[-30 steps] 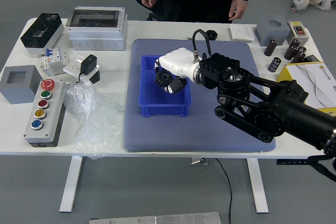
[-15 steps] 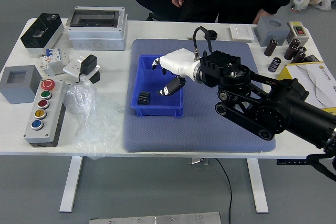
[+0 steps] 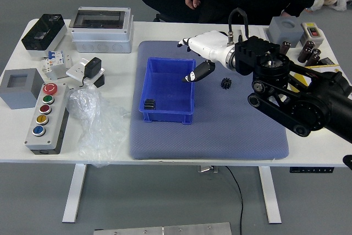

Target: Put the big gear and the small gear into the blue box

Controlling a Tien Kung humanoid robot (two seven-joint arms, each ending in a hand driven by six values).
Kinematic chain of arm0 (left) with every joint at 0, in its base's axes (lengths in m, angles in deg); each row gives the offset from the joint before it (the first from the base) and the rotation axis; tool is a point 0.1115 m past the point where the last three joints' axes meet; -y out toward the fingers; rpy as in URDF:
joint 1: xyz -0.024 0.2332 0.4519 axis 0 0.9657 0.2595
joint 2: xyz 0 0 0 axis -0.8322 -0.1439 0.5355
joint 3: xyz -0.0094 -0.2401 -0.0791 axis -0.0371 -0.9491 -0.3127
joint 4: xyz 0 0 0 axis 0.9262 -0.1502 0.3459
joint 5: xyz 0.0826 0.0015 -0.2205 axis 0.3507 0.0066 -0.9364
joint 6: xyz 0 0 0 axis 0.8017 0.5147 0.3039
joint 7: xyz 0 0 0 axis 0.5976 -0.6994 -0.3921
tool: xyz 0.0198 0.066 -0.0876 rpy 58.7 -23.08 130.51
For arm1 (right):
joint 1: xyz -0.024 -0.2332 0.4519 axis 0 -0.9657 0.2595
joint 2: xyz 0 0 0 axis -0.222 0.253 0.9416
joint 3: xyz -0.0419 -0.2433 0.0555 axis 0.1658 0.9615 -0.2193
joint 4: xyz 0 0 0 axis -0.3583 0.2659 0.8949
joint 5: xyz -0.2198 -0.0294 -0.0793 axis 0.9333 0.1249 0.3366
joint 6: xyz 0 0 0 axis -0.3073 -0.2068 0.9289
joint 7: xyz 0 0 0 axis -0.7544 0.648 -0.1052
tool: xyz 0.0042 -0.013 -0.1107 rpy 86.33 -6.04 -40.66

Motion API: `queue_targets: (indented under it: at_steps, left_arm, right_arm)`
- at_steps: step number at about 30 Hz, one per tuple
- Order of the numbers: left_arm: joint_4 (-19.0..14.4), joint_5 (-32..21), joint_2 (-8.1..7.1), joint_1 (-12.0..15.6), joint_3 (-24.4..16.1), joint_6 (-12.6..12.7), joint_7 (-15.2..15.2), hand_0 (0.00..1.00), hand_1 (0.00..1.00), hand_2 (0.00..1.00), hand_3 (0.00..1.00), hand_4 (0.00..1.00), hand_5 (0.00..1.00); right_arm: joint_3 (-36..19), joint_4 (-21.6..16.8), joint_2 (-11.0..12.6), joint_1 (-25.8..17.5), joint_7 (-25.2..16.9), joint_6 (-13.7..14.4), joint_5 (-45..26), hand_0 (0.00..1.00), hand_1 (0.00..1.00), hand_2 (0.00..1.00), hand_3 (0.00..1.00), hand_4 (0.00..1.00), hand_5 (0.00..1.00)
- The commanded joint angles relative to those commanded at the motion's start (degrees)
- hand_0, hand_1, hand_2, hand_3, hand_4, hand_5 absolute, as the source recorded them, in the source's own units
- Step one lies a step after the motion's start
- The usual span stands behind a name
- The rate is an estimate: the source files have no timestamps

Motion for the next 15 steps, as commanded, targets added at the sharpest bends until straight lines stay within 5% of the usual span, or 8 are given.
queue_targets:
  at_steps: [2,3,8,9,14,15]
  left_arm:
    - [0.0,0.0,0.03,0.0,-0.1,0.0,0.0,0.862,0.843,0.846,0.867,0.755,0.687]
    - [0.0,0.0,0.03,0.0,-0.1,0.0,0.0,0.862,0.843,0.846,0.867,0.757,0.689]
    - [0.0,0.0,0.07,0.1,-0.3,0.0,0.0,0.862,0.843,0.846,0.867,0.757,0.689]
    - [0.0,0.1,0.07,0.0,-0.4,0.0,0.0,0.861,0.842,0.846,0.867,0.756,0.688]
    - [0.0,0.2,0.08,-0.1,-0.6,0.0,0.1,0.861,0.842,0.846,0.867,0.756,0.688]
    - [0.0,0.2,0.1,-0.1,-0.6,0.1,0.1,0.862,0.843,0.846,0.867,0.756,0.688]
  right_arm:
    - [-0.1,0.2,1.0,-0.6,-0.2,0.3,0.2,0.546,0.559,0.699,0.816,0.897,0.488]
    - [-0.1,0.3,1.4,-0.9,-0.3,0.4,0.4,0.53,0.539,0.677,0.735,0.858,0.436]
    - [-0.7,1.0,3.6,-2.9,-0.9,1.5,1.4,0.53,0.539,0.677,0.735,0.858,0.436]
    - [-0.8,1.2,3.9,-3.2,-1.1,1.7,1.5,0.514,0.52,0.651,0.639,0.771,0.325]
    - [-0.3,3.2,5.4,-4.6,-2.1,2.9,1.6,0.514,0.52,0.651,0.639,0.771,0.325]
    - [-0.2,3.6,5.5,-4.8,-2.3,3.0,1.6,0.529,0.512,0.654,0.624,0.699,0.17]
